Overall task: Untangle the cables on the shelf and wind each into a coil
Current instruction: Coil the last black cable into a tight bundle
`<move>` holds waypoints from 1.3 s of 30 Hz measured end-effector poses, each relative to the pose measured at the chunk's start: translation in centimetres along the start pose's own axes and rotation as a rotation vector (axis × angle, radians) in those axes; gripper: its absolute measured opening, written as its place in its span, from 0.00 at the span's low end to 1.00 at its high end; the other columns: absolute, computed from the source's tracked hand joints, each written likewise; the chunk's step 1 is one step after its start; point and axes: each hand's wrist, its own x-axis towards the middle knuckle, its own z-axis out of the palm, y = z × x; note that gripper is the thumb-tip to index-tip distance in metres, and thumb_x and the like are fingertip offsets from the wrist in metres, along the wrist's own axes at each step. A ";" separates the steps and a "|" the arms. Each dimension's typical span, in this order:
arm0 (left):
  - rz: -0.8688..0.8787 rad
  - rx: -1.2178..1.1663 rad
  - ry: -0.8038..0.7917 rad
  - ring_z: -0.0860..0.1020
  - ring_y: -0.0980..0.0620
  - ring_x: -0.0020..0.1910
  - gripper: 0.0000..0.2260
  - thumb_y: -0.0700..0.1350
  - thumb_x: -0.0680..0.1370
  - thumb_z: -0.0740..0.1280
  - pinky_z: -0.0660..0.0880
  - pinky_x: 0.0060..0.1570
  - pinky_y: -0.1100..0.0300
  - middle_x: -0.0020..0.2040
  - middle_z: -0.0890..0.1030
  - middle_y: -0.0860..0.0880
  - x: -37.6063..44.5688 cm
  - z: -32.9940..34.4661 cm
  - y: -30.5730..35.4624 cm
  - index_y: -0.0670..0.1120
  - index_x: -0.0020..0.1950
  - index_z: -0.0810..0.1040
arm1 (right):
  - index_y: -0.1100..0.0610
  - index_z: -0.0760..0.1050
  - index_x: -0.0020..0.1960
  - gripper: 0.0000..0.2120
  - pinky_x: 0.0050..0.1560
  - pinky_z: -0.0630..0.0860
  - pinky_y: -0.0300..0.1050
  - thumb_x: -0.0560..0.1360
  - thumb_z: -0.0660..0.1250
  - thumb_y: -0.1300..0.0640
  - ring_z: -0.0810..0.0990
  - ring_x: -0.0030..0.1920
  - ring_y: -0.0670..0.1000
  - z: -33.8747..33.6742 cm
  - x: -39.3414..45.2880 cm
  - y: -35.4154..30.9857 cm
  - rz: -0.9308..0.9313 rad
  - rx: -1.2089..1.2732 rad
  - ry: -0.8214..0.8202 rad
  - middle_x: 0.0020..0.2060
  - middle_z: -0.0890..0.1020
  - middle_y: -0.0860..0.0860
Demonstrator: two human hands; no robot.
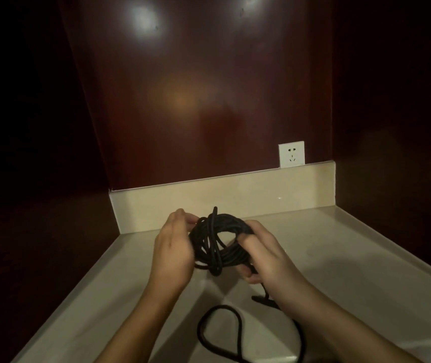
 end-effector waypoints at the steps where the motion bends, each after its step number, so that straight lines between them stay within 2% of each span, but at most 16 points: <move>1: -0.092 -0.114 -0.037 0.79 0.51 0.43 0.14 0.45 0.85 0.54 0.73 0.40 0.59 0.46 0.81 0.47 0.1 -0.2 0.2 0.46 0.50 0.78 | 0.49 0.76 0.52 0.11 0.26 0.65 0.33 0.75 0.59 0.47 0.69 0.27 0.43 -0.2 0.3 0.4 -0.004 0.041 0.011 0.28 0.72 0.44; 3: -0.101 -0.175 -0.131 0.79 0.49 0.42 0.08 0.41 0.81 0.61 0.75 0.43 0.58 0.45 0.83 0.45 -0.1 -0.7 0.2 0.44 0.52 0.79 | 0.51 0.76 0.51 0.12 0.24 0.62 0.36 0.72 0.59 0.48 0.66 0.25 0.46 -0.5 0.6 0.5 -0.004 0.108 0.029 0.27 0.69 0.47; 6: -0.025 -0.165 -0.261 0.81 0.54 0.48 0.13 0.51 0.75 0.65 0.74 0.49 0.60 0.49 0.84 0.48 -0.5 -1.3 0.1 0.46 0.56 0.80 | 0.56 0.74 0.52 0.13 0.24 0.59 0.37 0.72 0.59 0.50 0.65 0.25 0.47 -0.9 0.9 0.3 -0.017 0.154 0.008 0.28 0.68 0.51; 9: 0.016 -0.094 -0.337 0.80 0.58 0.52 0.08 0.47 0.81 0.66 0.73 0.51 0.64 0.53 0.83 0.51 -0.6 -1.6 0.1 0.47 0.59 0.78 | 0.60 0.73 0.51 0.13 0.23 0.57 0.37 0.72 0.59 0.53 0.64 0.25 0.47 -1.0 1.0 0.0 -0.034 0.211 -0.036 0.29 0.69 0.52; 13: -0.020 -0.322 -0.494 0.80 0.49 0.61 0.16 0.52 0.81 0.61 0.76 0.60 0.54 0.59 0.83 0.47 -0.5 -2.2 -0.5 0.47 0.63 0.80 | 0.62 0.73 0.51 0.14 0.24 0.54 0.37 0.70 0.59 0.55 0.63 0.24 0.47 -1.6 0.9 -0.3 -0.017 0.331 -0.049 0.34 0.70 0.56; 17: 0.035 -0.299 -0.486 0.81 0.52 0.56 0.16 0.49 0.79 0.62 0.75 0.53 0.66 0.55 0.84 0.49 -0.6 -2.1 -0.4 0.45 0.64 0.78 | 0.58 0.76 0.50 0.13 0.25 0.56 0.37 0.71 0.59 0.54 0.65 0.26 0.47 -1.8 0.6 -0.3 -0.020 0.297 -0.095 0.35 0.69 0.58; 21: 0.080 -0.207 -0.518 0.82 0.51 0.50 0.16 0.48 0.75 0.62 0.77 0.51 0.60 0.48 0.84 0.50 0.0 -2.1 0.2 0.45 0.60 0.78 | 0.54 0.77 0.53 0.13 0.25 0.60 0.38 0.73 0.60 0.52 0.67 0.28 0.46 -1.8 0.3 -0.8 -0.046 0.116 -0.152 0.37 0.70 0.56; 24: 0.083 -0.207 -0.502 0.83 0.51 0.51 0.13 0.50 0.78 0.69 0.79 0.51 0.60 0.50 0.85 0.50 0.2 -2.1 1.0 0.45 0.59 0.79 | 0.47 0.79 0.45 0.09 0.24 0.61 0.37 0.72 0.60 0.51 0.67 0.27 0.45 -1.6 0.6 -1.0 -0.040 0.111 -0.129 0.33 0.71 0.52; 26: 0.071 -0.202 -0.489 0.83 0.53 0.52 0.15 0.51 0.75 0.70 0.79 0.52 0.61 0.51 0.85 0.51 0.1 -1.9 1.2 0.46 0.60 0.79 | 0.45 0.80 0.44 0.10 0.24 0.61 0.36 0.72 0.59 0.51 0.67 0.26 0.45 -1.5 0.9 -0.9 -0.009 0.127 -0.112 0.33 0.73 0.51; 30: -0.041 -0.314 -0.462 0.82 0.49 0.43 0.18 0.51 0.73 0.74 0.79 0.50 0.55 0.44 0.83 0.43 0.2 -1.2 0.5 0.46 0.59 0.80 | 0.45 0.77 0.52 0.10 0.25 0.63 0.35 0.74 0.60 0.47 0.71 0.27 0.43 -0.6 0.4 -1.0 0.015 0.099 -0.066 0.34 0.77 0.47; 32: -0.072 -0.411 -0.444 0.80 0.53 0.40 0.17 0.49 0.75 0.74 0.78 0.46 0.57 0.42 0.81 0.45 0.4 -1.0 0.2 0.44 0.61 0.80 | 0.40 0.70 0.63 0.11 0.36 0.71 0.33 0.81 0.60 0.43 0.79 0.37 0.40 0.3 -0.1 -0.8 -0.029 0.001 0.030 0.41 0.80 0.43; 33: -0.079 -0.457 -0.417 0.80 0.54 0.40 0.17 0.48 0.75 0.73 0.78 0.45 0.58 0.43 0.81 0.45 0.5 -1.0 0.2 0.43 0.61 0.80 | 0.40 0.66 0.68 0.17 0.44 0.72 0.36 0.80 0.58 0.40 0.79 0.43 0.40 0.6 -0.3 -0.6 -0.052 -0.043 0.070 0.46 0.80 0.42; 35: -0.092 -0.512 -0.338 0.80 0.54 0.39 0.19 0.46 0.73 0.71 0.79 0.42 0.59 0.46 0.82 0.44 1.1 -1.3 0.2 0.42 0.62 0.79 | 0.45 0.60 0.75 0.31 0.52 0.71 0.44 0.75 0.57 0.35 0.75 0.48 0.43 1.0 -0.2 0.0 -0.065 -0.143 0.140 0.52 0.75 0.43; 36: -0.102 -0.534 -0.309 0.80 0.55 0.38 0.20 0.45 0.72 0.70 0.80 0.40 0.60 0.46 0.82 0.45 1.5 -1.5 0.1 0.42 0.63 0.78 | 0.47 0.60 0.75 0.31 0.55 0.72 0.47 0.76 0.58 0.35 0.74 0.49 0.45 0.9 -0.1 0.3 -0.069 -0.203 0.168 0.54 0.74 0.43; 38: -0.150 -0.587 -0.312 0.79 0.56 0.35 0.21 0.43 0.72 0.70 0.80 0.38 0.60 0.43 0.82 0.47 1.8 -1.8 -0.2 0.42 0.65 0.76 | 0.50 0.64 0.72 0.22 0.53 0.72 0.45 0.81 0.59 0.44 0.74 0.47 0.45 0.4 0.0 0.4 -0.085 -0.252 0.170 0.54 0.74 0.42; 39: -0.178 -0.602 -0.346 0.79 0.55 0.37 0.22 0.42 0.73 0.71 0.81 0.39 0.59 0.44 0.82 0.46 1.8 -1.9 -0.2 0.42 0.66 0.76 | 0.51 0.67 0.69 0.16 0.46 0.71 0.40 0.83 0.59 0.49 0.74 0.42 0.44 0.3 0.3 0.1 -0.061 -0.190 0.151 0.49 0.76 0.43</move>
